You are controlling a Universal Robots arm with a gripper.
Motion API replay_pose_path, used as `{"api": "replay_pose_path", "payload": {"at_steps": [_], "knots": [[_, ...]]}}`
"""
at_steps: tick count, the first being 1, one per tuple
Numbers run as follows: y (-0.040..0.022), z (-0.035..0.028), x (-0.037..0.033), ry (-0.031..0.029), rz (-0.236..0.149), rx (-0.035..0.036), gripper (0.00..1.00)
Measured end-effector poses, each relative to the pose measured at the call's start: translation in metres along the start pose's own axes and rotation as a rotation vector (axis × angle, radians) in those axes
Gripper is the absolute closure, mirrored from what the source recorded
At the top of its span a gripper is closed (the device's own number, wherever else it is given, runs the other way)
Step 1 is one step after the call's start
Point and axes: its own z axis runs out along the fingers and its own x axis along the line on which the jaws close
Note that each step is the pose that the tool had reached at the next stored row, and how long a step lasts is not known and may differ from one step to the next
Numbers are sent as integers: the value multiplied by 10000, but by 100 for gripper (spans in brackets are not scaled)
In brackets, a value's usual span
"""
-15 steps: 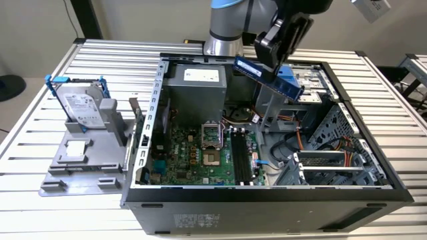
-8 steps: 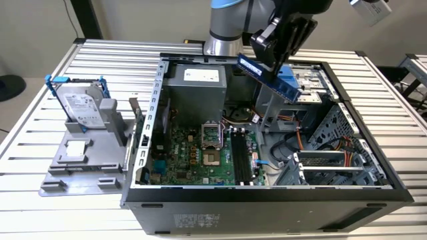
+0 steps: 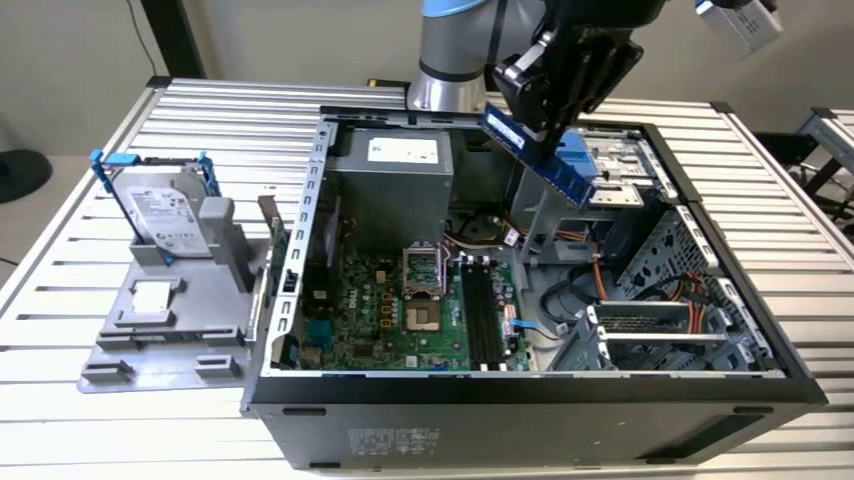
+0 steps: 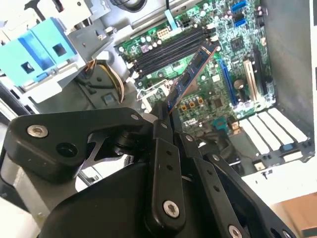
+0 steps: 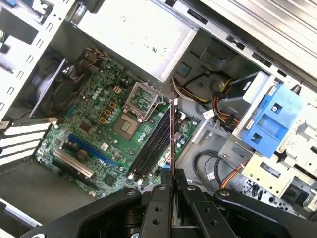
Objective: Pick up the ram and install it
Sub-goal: 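Insert the ram into the slot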
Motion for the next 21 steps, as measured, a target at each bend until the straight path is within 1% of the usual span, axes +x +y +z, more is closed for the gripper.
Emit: {"api": "replay_pose_path", "payload": {"at_steps": [21], "knots": [[0, 1, 0, -149, 3607, -37, 100]]}}
